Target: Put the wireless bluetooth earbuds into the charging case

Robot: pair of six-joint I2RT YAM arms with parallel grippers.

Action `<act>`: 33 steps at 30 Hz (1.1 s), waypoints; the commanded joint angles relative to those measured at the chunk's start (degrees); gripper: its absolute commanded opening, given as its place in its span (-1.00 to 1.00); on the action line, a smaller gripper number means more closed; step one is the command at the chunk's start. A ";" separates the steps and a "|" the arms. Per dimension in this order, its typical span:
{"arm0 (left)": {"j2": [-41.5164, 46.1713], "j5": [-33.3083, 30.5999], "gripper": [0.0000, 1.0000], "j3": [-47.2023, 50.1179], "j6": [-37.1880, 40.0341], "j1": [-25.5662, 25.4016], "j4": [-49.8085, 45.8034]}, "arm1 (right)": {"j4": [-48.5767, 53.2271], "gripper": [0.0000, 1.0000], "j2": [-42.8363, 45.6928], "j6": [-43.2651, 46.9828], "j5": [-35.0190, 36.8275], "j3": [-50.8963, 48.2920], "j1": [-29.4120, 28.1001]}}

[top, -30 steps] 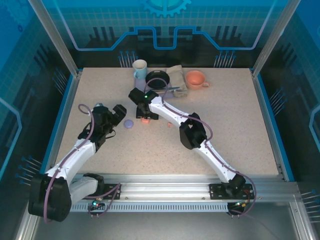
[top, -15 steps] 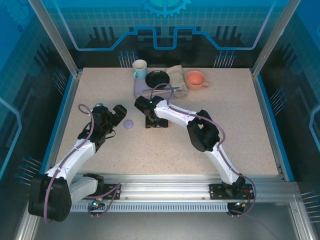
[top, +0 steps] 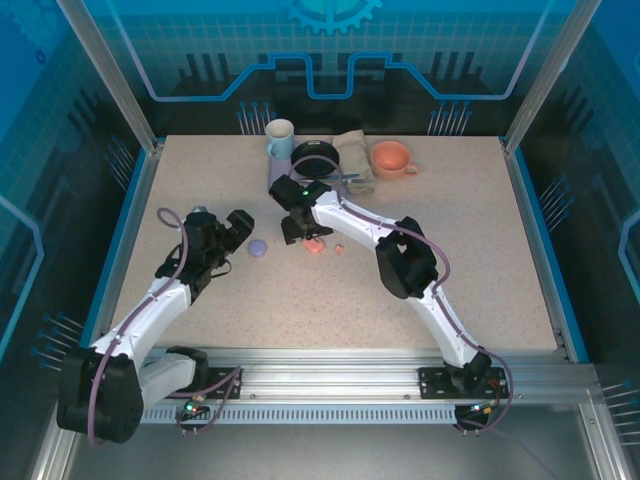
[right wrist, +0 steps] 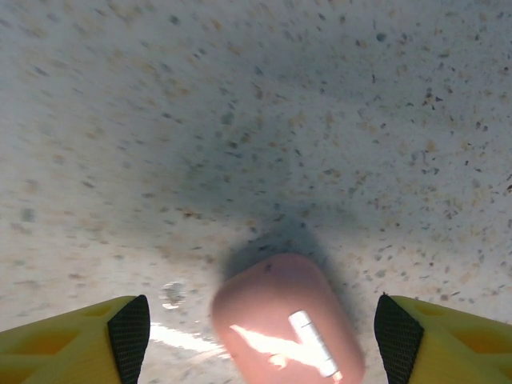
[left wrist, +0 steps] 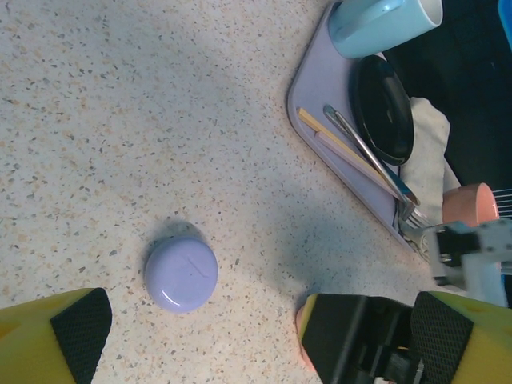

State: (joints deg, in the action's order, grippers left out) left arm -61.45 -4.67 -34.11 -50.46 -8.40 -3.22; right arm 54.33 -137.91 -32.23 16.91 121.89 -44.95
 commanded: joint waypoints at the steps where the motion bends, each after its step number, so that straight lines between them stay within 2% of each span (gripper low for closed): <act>1: -0.35 1.17 0.98 -2.18 1.40 0.31 -0.45 | -0.22 0.55 -0.36 6.36 -1.43 -1.66 0.96; 10: -2.01 1.84 0.98 -3.83 1.50 0.32 -0.89 | 0.11 0.42 -3.59 8.83 -5.66 -1.43 1.84; 14: -1.97 2.21 0.98 -4.46 1.59 0.31 -1.64 | -0.28 0.15 -3.98 8.76 -7.25 -1.83 1.95; 17: -1.60 2.92 0.98 -4.27 1.80 0.32 -1.74 | -0.36 -0.12 -3.63 8.44 -8.04 -1.94 1.98; 19: -0.75 3.98 0.98 -3.41 1.77 0.31 -1.36 | -0.70 -0.21 -2.80 7.50 -8.70 -2.49 2.14; 25: 1.81 8.87 0.98 0.09 2.90 0.27 -0.21 | -4.38 -0.31 2.91 2.81 -12.42 -6.30 2.89; 31: 1.21 18.30 0.98 4.36 3.47 -0.58 5.99 | -6.73 -0.36 9.43 -2.32 -14.78 -8.56 3.73; 33: 0.26 19.57 0.98 5.54 3.10 -2.16 8.95 | -7.56 -0.36 11.35 -3.92 -15.72 -9.34 4.12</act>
State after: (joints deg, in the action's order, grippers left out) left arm -60.38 9.21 -30.24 -48.49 -8.95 0.71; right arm 48.99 -132.07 -32.25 3.92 113.21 -41.78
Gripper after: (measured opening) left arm 0.989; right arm 0.428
